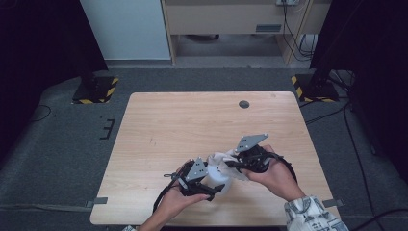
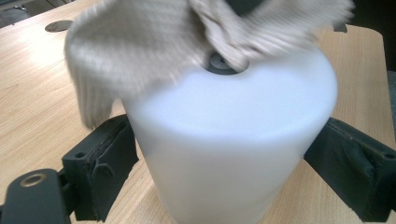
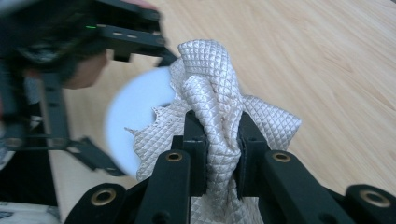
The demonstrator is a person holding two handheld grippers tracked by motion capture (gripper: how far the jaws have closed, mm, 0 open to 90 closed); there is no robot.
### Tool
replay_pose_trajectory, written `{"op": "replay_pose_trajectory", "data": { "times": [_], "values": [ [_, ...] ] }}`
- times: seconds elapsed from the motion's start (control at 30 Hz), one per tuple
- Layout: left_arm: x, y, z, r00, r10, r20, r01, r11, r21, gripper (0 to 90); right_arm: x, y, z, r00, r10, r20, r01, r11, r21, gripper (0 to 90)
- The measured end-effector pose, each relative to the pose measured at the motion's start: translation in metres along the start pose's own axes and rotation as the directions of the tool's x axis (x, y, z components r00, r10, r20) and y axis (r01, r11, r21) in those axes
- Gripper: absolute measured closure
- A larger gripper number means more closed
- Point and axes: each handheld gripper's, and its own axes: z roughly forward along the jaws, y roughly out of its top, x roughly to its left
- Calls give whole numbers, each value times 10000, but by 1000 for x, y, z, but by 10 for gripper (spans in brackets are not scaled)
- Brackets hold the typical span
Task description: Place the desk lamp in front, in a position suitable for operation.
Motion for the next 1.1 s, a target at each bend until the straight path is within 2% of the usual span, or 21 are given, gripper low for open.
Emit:
{"op": "replay_pose_trajectory", "data": {
  "times": [0.13,0.23,0.37,0.47,1.1],
  "values": [
    [0,0,0,10000,24,-53,-24,10000,-1,91,-20,-9,-1,9990,451,66,-449,9988,-197,783],
    [-1,0,0,10000,62,-72,-62,10000,2,91,-26,-16,1,9977,670,18,-670,9974,-263,783],
    [-1,0,1,10000,46,-88,-46,10000,-13,91,-28,-24,4,9967,807,-14,-807,9962,-336,783],
    [-1,0,1,9999,57,-84,-57,10000,35,92,-30,-29,8,9959,903,-4,-903,9957,-197,783],
    [-1,0,1,9999,69,-103,-68,10000,67,93,-29,-44,33,9932,1154,-179,-1150,9931,241,784]
  ]
}}
